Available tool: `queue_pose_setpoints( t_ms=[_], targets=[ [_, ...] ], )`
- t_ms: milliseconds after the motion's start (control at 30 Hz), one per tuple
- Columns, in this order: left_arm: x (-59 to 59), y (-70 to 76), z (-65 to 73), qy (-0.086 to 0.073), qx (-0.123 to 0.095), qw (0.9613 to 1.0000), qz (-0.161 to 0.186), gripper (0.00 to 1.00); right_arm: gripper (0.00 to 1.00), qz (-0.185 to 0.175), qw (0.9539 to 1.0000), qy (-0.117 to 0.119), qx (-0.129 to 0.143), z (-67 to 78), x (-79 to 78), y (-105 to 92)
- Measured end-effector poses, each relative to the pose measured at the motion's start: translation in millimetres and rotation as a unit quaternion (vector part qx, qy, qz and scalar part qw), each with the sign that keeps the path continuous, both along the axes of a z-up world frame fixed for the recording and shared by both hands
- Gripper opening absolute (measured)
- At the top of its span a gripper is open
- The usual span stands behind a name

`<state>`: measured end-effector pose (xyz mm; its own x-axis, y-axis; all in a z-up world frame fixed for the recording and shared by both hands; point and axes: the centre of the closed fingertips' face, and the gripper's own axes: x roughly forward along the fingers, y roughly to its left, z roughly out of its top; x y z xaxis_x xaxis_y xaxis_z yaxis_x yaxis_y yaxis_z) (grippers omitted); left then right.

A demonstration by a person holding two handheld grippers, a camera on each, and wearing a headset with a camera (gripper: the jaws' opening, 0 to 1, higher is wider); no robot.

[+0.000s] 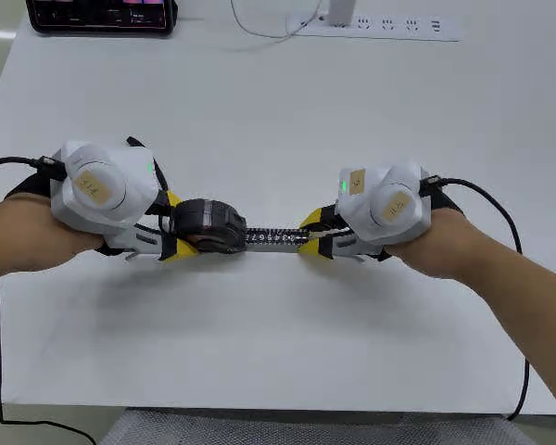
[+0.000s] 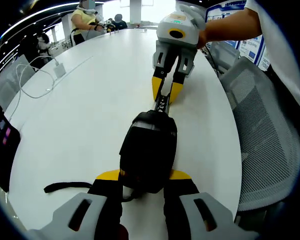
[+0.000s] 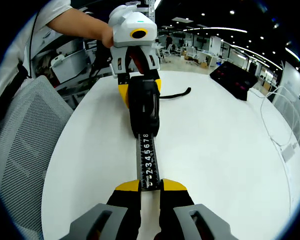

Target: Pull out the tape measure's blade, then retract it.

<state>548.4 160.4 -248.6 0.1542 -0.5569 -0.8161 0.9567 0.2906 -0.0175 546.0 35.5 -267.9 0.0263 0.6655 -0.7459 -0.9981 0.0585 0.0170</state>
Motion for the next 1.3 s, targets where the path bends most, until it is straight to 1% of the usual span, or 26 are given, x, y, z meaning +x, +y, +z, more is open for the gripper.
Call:
queue_pose_setpoints(
  t_ms=[700,1300],
  targets=[
    [-0.2,-0.1,-0.4,0.001,0.000,1.0000,0.000,0.27,0.09,-0.014,0.9998,-0.003,-0.012,-0.9,0.4,-22.2],
    [-0.6,-0.8,0.3,0.001,-0.001,1.0000,0.001,0.27,0.09,-0.023,0.9995,-0.008,-0.019,0.3,3.4,-35.1]
  ],
)
